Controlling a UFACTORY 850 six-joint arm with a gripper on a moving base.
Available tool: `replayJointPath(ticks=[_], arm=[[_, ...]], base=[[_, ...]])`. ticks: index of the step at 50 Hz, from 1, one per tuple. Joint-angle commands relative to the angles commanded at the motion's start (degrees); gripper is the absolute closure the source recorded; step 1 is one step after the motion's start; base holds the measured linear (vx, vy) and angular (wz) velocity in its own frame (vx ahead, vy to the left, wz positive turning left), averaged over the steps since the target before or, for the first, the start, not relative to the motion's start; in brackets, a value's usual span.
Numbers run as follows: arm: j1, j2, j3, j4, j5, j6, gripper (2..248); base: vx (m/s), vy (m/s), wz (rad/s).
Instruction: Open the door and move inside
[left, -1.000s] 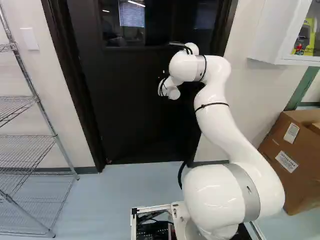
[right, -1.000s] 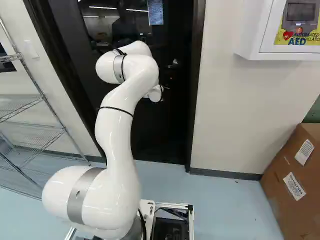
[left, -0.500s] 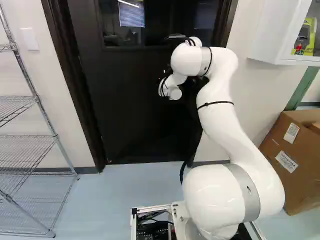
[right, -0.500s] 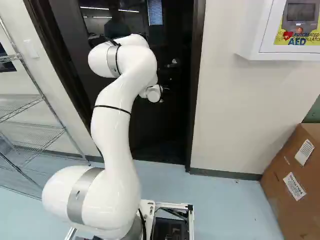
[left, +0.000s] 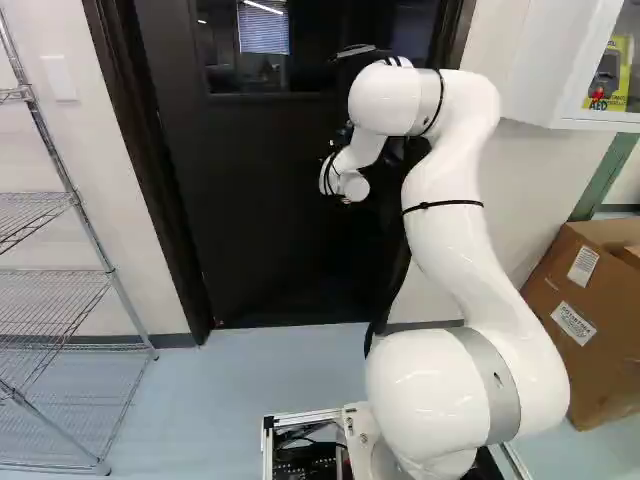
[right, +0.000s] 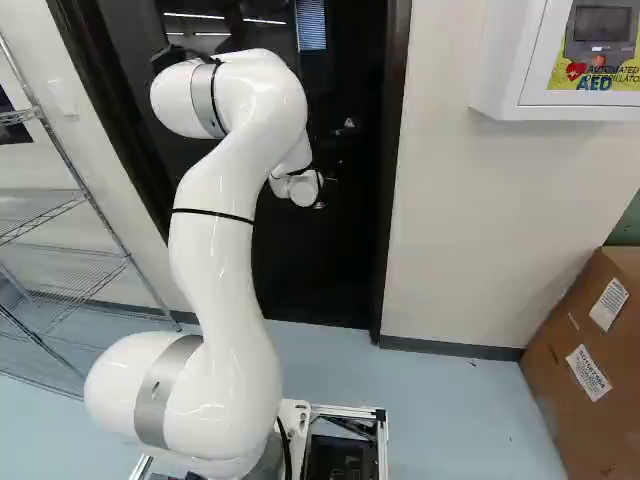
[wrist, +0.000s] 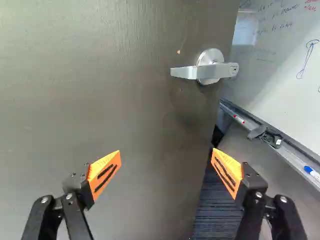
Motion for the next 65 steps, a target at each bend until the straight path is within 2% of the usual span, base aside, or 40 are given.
replayJointPath(ticks=[31, 65], arm=[[0.0, 8.5, 11.6, 1.2, 0.0, 0.0, 3], [1.7, 17.6, 23.4, 4.3, 0.0, 0.0, 3]], base=[[0.0, 0.0, 0.0], [0.0, 0.0, 0.0]])
